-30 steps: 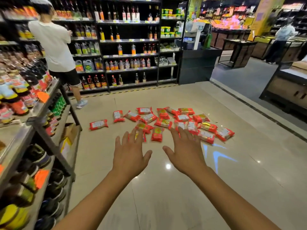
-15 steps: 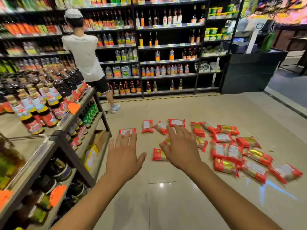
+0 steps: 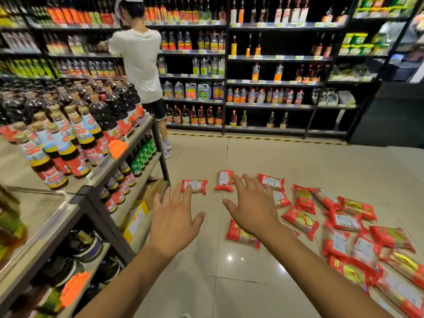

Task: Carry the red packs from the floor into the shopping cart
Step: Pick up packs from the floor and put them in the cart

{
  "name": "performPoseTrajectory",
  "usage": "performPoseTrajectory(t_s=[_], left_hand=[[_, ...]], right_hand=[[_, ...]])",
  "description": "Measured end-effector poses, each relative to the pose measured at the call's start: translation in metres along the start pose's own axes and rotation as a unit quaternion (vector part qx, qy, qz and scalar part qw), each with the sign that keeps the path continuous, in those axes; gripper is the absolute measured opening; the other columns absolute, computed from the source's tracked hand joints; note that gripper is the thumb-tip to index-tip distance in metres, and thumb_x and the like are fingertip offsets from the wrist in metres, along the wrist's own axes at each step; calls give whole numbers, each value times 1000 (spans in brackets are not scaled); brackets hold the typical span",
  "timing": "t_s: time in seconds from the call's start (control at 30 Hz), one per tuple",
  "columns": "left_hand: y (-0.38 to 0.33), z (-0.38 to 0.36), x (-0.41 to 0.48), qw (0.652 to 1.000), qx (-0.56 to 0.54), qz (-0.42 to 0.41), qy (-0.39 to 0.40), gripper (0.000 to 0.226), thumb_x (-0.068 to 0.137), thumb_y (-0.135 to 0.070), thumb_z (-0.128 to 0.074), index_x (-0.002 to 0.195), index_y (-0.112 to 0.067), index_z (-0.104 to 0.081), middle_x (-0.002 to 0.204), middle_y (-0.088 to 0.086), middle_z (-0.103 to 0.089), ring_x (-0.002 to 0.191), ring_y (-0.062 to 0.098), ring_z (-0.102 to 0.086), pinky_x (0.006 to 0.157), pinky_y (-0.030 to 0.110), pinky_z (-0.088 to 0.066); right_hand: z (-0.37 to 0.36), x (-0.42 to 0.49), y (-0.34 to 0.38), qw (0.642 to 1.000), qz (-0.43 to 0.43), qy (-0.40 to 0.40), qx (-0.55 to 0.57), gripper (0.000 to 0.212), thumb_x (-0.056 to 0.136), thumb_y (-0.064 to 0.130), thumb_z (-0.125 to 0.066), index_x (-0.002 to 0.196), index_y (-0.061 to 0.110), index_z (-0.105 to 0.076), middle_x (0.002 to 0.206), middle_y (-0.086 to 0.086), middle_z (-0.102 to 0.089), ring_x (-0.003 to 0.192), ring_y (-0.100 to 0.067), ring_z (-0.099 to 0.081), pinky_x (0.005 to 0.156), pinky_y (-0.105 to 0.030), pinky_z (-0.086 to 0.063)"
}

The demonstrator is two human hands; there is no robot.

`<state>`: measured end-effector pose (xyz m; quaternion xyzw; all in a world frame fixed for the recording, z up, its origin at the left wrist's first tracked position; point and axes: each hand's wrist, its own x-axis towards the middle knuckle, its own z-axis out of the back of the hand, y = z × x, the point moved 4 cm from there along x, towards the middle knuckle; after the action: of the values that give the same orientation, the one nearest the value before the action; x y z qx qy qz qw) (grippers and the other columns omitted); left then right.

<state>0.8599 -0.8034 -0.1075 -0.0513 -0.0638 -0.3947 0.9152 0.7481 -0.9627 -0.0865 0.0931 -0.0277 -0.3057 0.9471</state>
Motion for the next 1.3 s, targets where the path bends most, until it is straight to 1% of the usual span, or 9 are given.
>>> performPoseTrajectory(t_s=[0.1,0.2,0.33,0.47,0.53,0.67,0.83,1.03,1.3], left_hand=[[19,-18,61,1000,-18,-14,5,82,84,-63,-36,140,-10,-61,143,18,-61,131,40,-57,107,61,-45],[40,-26,122,999,-29,-37,-2,76,81,-59,-43,131,-7,-66,133,20,-67,119,42,-65,98,63,-51],[74,-38,195,999,-35,-37,-3,75,81,-56,-47,133,-5,-66,137,21,-65,121,44,-64,100,65,-48],[96,-52,253,999,-22,-31,21,75,85,-55,-67,143,-8,-57,147,18,-58,132,43,-56,106,62,-43],[102,-60,278,999,-25,-24,25,77,90,-55,-66,150,-9,-51,154,18,-51,140,43,-48,111,62,-39],[101,-78,328,998,-11,-30,44,78,101,-57,-47,163,-15,-27,169,13,-27,154,37,-26,123,57,-21],[97,-106,398,998,-15,-28,55,78,98,-56,-54,160,-13,-35,166,16,-34,151,39,-34,122,59,-27],[94,-132,496,995,3,-16,93,80,101,-60,-45,164,-15,-23,170,13,-23,156,35,-23,126,53,-19],[89,-181,590,991,-3,18,130,79,101,-57,-49,162,-12,-28,167,15,-30,152,36,-30,121,51,-23]], right_hand=[[-5,60,7,1000,-6,7,-23,72,104,59,-39,163,27,-15,170,-8,-20,157,-29,-17,124,-52,-13],[-4,123,19,999,-15,1,-39,70,104,58,-39,163,27,-18,169,-8,-23,155,-29,-20,124,-53,-15],[-9,198,36,999,-26,6,-41,71,104,59,-37,164,26,-16,171,-8,-19,157,-28,-18,124,-54,-17],[-20,251,36,998,-38,16,-37,70,105,59,-37,163,25,-18,170,-8,-22,156,-29,-20,124,-54,-17],[-24,275,31,998,-44,20,-37,69,105,58,-37,162,25,-19,169,-9,-23,155,-29,-21,124,-54,-18],[-32,327,15,998,-53,32,-32,71,104,59,-37,163,24,-17,170,-9,-20,156,-29,-19,125,-54,-16],[-45,407,-11,998,-60,33,-10,71,104,56,-38,164,24,-16,171,-10,-19,156,-30,-18,124,-53,-18],[-60,511,-43,996,-63,59,14,70,105,55,-39,163,22,-17,169,-11,-22,155,-31,-20,123,-51,-18],[-88,614,-89,993,-75,84,24,71,103,55,-44,161,19,-23,164,-10,-33,150,-31,-31,119,-49,-24]])
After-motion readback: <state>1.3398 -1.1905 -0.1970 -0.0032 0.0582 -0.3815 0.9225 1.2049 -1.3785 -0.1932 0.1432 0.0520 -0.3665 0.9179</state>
